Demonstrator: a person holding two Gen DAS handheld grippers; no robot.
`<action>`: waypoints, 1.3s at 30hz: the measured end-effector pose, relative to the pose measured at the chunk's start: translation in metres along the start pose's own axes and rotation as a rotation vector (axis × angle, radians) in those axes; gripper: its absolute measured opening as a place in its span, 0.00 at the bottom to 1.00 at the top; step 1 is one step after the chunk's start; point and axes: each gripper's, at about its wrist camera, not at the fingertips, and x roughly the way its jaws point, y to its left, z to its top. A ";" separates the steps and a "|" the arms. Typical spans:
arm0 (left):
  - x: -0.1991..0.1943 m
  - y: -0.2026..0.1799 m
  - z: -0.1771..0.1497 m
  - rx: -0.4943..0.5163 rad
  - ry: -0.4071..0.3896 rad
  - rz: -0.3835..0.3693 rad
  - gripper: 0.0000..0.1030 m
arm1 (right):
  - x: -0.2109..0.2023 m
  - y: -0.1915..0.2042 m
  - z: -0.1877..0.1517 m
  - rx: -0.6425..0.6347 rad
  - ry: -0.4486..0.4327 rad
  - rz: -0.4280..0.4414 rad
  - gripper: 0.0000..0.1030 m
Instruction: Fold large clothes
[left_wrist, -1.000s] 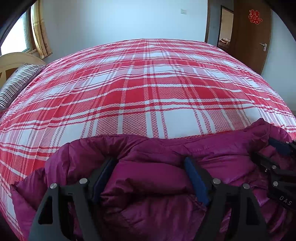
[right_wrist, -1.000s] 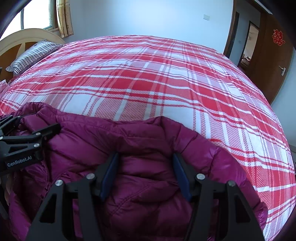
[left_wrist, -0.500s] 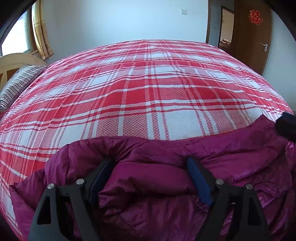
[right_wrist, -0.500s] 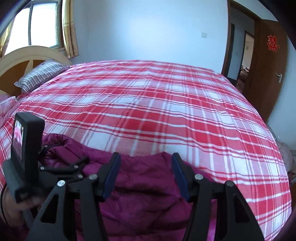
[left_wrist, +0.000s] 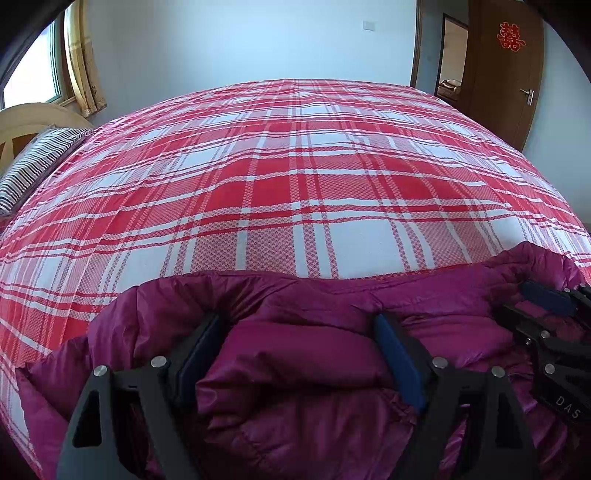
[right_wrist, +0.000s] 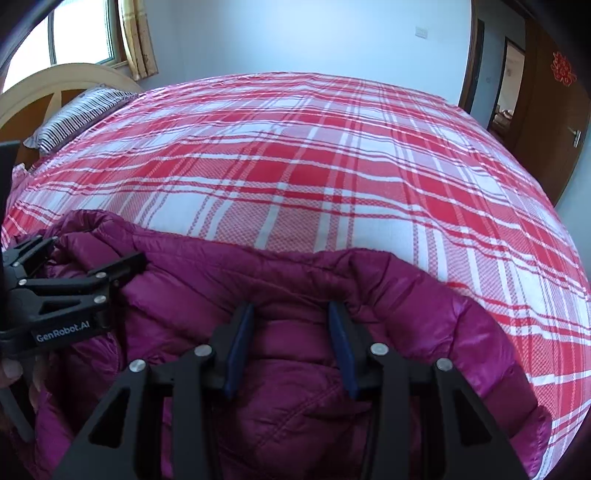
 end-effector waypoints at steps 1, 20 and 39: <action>0.000 0.000 0.000 0.000 0.000 0.000 0.82 | 0.001 0.001 0.000 -0.004 0.000 -0.007 0.43; 0.003 -0.002 0.002 0.011 0.005 0.009 0.83 | 0.006 0.010 0.002 -0.044 0.002 -0.070 0.44; 0.005 -0.009 0.012 0.064 0.028 0.070 0.89 | 0.007 0.016 0.004 -0.078 0.007 -0.105 0.44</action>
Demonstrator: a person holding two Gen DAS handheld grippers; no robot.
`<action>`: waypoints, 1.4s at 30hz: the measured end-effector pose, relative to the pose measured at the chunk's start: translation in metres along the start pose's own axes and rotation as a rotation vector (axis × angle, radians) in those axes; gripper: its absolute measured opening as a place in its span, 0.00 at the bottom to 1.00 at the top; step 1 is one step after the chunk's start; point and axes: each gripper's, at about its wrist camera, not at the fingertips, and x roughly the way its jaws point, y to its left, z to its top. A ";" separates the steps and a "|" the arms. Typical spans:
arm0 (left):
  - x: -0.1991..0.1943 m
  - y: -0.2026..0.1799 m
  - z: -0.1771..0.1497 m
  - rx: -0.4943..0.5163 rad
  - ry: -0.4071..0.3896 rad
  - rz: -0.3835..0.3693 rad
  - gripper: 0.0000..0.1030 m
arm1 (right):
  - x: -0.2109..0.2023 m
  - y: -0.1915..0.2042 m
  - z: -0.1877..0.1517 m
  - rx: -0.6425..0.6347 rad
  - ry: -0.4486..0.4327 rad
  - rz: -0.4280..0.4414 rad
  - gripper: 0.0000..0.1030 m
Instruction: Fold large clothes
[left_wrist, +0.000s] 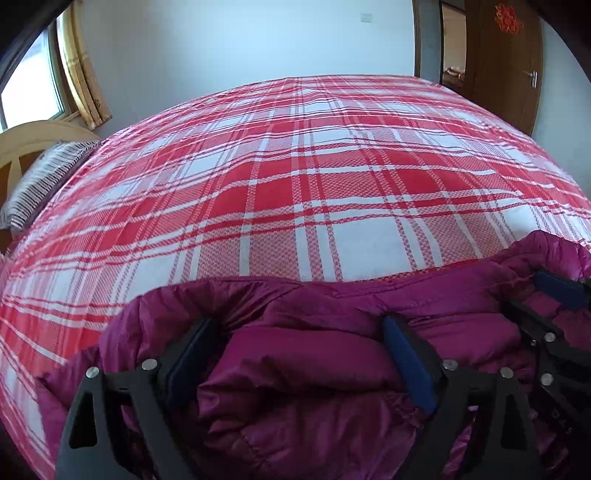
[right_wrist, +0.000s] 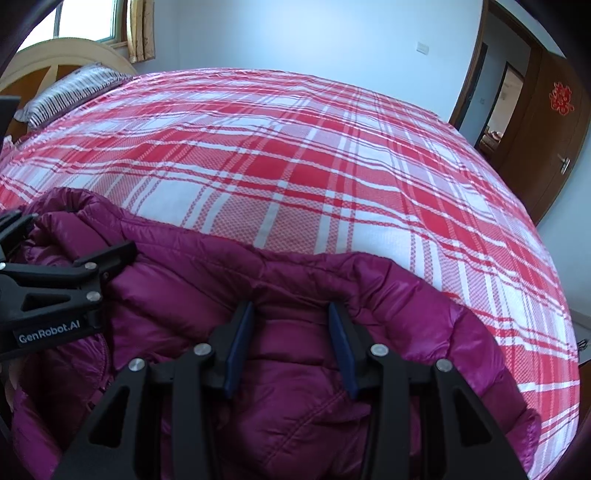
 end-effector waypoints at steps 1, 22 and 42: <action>-0.010 0.004 0.008 0.010 0.004 0.000 0.89 | -0.004 -0.004 0.002 -0.003 0.003 0.021 0.44; -0.263 0.125 -0.350 -0.066 0.018 -0.210 0.89 | -0.271 -0.079 -0.340 0.316 0.162 0.129 0.82; -0.430 0.125 -0.355 0.022 -0.258 -0.539 0.06 | -0.407 -0.039 -0.387 0.433 -0.143 0.387 0.08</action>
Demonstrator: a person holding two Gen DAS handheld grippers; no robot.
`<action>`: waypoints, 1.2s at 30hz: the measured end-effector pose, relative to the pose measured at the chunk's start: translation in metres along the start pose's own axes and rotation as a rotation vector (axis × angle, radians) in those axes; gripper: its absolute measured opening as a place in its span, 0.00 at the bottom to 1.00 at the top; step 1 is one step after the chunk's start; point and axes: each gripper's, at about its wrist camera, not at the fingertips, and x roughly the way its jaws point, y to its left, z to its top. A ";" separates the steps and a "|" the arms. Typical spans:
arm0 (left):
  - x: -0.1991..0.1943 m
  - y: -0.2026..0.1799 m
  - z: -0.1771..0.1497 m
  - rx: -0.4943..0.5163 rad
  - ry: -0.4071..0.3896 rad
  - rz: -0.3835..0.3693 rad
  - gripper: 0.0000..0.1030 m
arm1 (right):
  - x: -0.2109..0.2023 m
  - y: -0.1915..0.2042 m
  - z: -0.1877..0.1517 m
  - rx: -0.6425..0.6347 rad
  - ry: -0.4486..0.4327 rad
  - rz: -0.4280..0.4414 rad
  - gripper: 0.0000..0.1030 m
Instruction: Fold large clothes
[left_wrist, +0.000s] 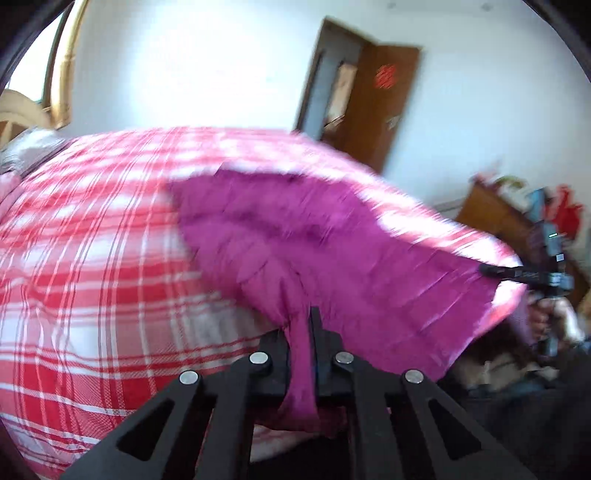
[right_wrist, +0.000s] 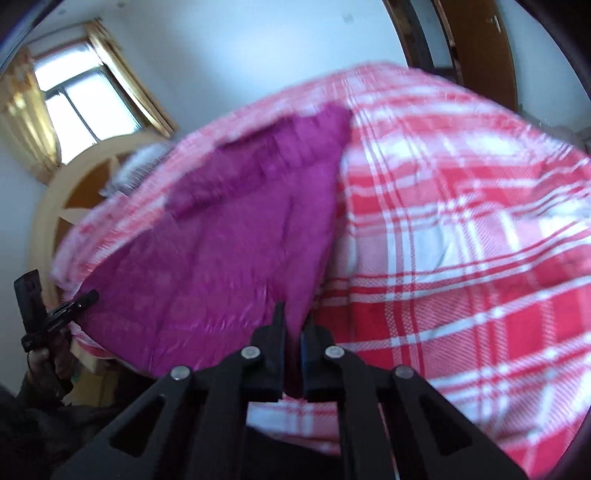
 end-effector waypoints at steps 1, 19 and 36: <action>-0.017 -0.008 0.008 0.016 -0.037 -0.030 0.06 | -0.011 0.006 0.003 -0.006 -0.017 0.015 0.08; 0.180 0.146 0.162 -0.079 0.014 0.141 0.13 | 0.074 -0.020 0.173 -0.016 -0.164 -0.039 0.07; 0.200 0.207 0.177 -0.251 -0.076 0.386 0.74 | 0.185 -0.074 0.199 0.056 -0.024 -0.133 0.20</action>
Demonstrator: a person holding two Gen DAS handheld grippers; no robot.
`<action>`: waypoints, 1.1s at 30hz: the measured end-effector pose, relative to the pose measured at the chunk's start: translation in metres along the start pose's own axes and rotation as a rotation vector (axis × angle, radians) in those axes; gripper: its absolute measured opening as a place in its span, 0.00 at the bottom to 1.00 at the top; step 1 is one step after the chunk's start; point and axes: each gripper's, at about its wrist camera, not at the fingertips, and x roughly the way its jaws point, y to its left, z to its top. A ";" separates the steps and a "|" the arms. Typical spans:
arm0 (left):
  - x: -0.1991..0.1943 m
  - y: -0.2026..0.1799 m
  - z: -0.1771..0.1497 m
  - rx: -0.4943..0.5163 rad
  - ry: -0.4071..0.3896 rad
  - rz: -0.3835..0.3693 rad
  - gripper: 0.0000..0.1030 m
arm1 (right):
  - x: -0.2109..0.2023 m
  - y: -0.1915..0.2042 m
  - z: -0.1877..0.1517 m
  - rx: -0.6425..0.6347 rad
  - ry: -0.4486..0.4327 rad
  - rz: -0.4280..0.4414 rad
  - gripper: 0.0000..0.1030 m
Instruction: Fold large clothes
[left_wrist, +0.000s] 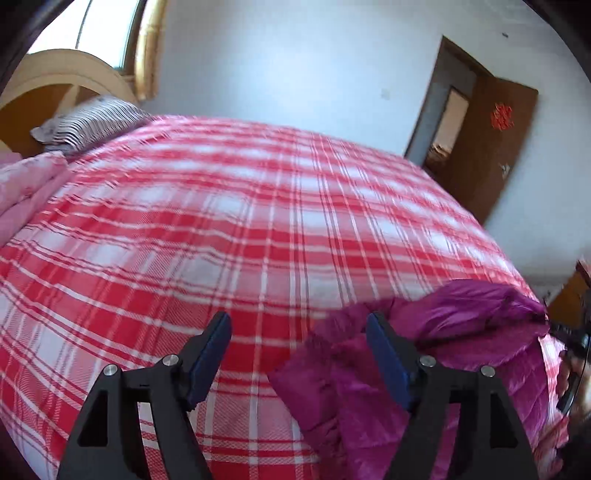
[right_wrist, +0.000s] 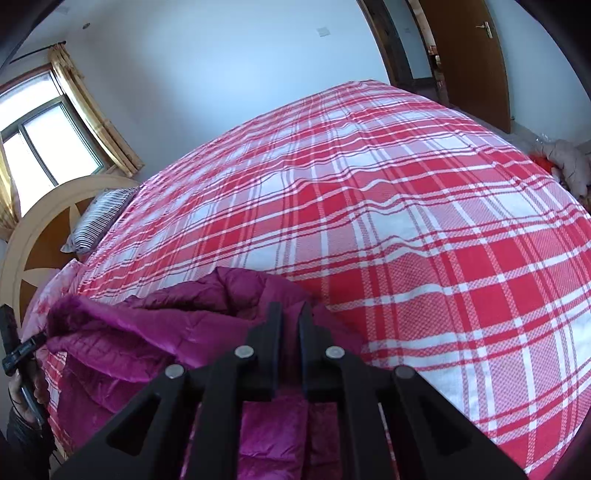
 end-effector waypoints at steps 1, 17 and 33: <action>-0.003 -0.011 0.000 0.020 -0.011 0.002 0.74 | 0.002 0.001 0.003 0.001 -0.008 -0.022 0.33; 0.096 -0.176 -0.058 0.470 -0.022 0.244 0.75 | 0.045 0.140 -0.043 -0.342 0.017 -0.059 0.78; 0.136 -0.134 -0.052 0.248 0.104 0.126 0.82 | 0.088 0.112 -0.047 -0.263 0.068 -0.091 0.78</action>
